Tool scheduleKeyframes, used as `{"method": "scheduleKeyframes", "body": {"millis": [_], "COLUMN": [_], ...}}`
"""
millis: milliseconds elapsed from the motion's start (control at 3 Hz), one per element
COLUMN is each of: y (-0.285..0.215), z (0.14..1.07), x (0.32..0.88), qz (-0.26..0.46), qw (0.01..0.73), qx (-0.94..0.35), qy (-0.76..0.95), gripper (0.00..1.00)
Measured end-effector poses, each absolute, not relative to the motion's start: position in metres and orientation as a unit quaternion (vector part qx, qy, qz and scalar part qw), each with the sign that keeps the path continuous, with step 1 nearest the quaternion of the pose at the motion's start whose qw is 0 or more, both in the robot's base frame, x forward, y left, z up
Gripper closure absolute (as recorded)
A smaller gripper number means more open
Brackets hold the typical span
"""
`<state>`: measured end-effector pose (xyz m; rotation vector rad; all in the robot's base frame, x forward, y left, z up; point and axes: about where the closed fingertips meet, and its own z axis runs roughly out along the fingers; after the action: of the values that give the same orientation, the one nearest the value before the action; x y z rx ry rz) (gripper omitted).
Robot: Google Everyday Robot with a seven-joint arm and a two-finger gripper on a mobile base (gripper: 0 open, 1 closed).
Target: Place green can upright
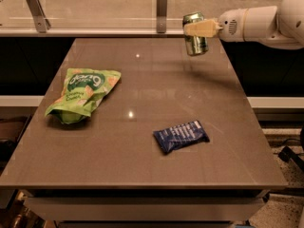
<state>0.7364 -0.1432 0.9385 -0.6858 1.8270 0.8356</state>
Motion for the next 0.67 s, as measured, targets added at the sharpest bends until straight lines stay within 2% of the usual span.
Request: {"method": "scheduleKeyframes", "body": {"millis": [667], "y": [-0.1523], "z": [0.9309], "x": [0.7302], "qz": [0.373], "qw": [0.529], "qx": [-0.256], "qy": [0.718], "gripper": [1.00]}}
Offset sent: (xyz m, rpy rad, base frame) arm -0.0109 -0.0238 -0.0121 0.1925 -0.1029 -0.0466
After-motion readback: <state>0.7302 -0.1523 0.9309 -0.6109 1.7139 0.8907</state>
